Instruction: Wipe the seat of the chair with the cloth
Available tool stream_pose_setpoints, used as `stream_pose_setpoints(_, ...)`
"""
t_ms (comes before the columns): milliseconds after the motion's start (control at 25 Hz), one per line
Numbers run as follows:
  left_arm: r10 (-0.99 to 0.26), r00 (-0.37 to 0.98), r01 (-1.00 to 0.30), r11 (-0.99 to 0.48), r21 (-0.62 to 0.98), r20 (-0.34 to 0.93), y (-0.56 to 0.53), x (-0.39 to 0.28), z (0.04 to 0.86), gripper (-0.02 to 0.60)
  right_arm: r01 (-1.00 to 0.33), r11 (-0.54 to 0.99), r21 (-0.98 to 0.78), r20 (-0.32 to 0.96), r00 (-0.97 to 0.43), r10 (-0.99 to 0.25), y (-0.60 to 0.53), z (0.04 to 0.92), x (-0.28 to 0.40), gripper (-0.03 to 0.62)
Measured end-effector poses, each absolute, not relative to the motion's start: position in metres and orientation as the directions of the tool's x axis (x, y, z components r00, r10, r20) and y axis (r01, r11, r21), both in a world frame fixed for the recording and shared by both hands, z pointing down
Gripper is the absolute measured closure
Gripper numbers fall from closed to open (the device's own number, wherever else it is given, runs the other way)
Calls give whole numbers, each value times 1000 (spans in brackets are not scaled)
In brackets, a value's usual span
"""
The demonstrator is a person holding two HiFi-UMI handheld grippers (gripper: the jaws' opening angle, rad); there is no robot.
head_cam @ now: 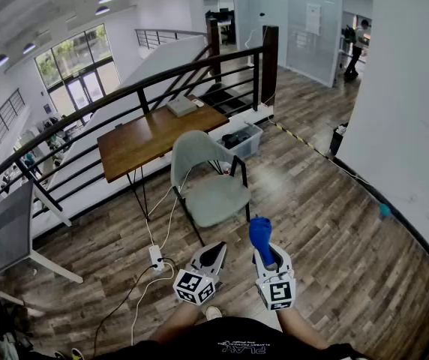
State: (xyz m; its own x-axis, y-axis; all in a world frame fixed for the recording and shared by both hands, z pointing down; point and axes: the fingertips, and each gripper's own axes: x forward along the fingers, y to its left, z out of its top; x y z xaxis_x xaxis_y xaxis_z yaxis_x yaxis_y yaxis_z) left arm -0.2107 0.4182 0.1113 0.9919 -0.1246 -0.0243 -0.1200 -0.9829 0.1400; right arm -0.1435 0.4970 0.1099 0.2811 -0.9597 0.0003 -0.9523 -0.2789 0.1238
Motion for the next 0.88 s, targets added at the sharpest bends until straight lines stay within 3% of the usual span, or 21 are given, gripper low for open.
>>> stream_pose_setpoints(440,-138,990,-133,-983,127,-31,392,-220,108,575,-961,-245,129,-8,246,-969,466,106,-156,487)
stream_pose_setpoints(680,-146,988,-141,-983,119,-39,369,-227,108,575,-980,-197,13,-97,195,-976,442,102,-162,487)
stream_pose_setpoints(880,-156,987,-150,-982,113,-49,348,-240,110,575,-982,-184,43,-66,181,-981,418,106,-176,486)
